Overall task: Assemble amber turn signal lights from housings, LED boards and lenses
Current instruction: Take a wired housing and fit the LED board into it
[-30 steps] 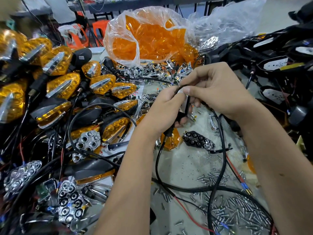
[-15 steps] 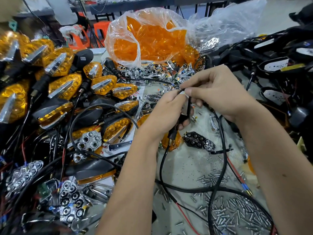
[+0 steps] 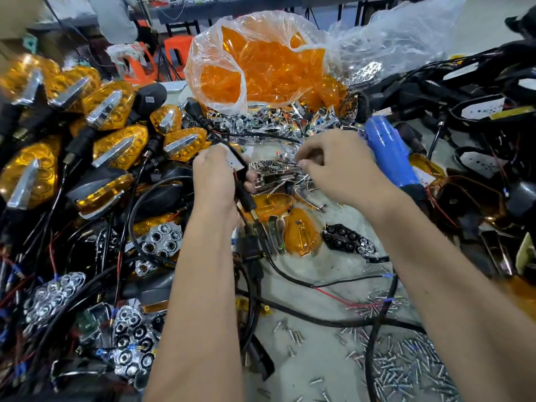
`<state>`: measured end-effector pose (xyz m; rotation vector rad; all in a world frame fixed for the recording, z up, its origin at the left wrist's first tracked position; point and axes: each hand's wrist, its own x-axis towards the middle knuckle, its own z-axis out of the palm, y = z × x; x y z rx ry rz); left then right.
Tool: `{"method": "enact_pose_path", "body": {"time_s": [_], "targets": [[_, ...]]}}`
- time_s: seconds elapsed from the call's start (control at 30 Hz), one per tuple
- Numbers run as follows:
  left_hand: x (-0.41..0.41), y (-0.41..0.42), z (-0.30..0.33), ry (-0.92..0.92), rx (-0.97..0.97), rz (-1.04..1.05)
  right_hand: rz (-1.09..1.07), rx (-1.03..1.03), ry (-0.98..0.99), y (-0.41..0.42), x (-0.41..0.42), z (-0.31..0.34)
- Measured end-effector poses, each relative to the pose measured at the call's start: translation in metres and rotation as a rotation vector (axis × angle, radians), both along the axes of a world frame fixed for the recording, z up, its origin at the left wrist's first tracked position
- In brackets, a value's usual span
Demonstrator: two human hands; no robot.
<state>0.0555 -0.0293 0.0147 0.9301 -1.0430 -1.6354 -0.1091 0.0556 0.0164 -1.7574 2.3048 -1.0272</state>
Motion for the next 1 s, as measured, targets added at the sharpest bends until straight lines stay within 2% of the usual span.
{"method": "enact_pose_path", "body": {"time_s": [0.13, 0.3, 0.4, 0.57, 0.63, 0.8, 0.9, 1.0], "targets": [[-0.003, 0.002, 0.000, -0.014, 0.004, 0.025, 0.150, 0.183, 0.211, -0.043, 0.016, -0.001], [-0.002, 0.000, 0.000, -0.016, 0.011, 0.032, 0.117, 0.464, 0.414, -0.074, 0.023, -0.008], [-0.002, -0.001, 0.000, 0.001, 0.026, 0.026, 0.061, 0.553, 0.385, -0.085, 0.022, 0.000], [-0.001, 0.000, 0.002, 0.020, 0.043, 0.005, 0.005, 0.541, 0.357, -0.071, 0.002, 0.013], [-0.003, 0.002, 0.001, -0.002, 0.040, -0.009, -0.011, 0.403, 0.244, -0.058, -0.011, 0.018], [-0.011, 0.010, 0.002, -0.020, 0.020, -0.088, -0.022, -0.099, -0.186, -0.013, -0.032, 0.031], [-0.019, 0.017, 0.004, -0.027, 0.039, -0.172, 0.043, -0.251, -0.569, 0.011, -0.029, 0.031], [-0.026, 0.025, 0.005, -0.031, 0.096, -0.284, 0.175, -0.249, -0.836, 0.026, -0.024, 0.031]]}}
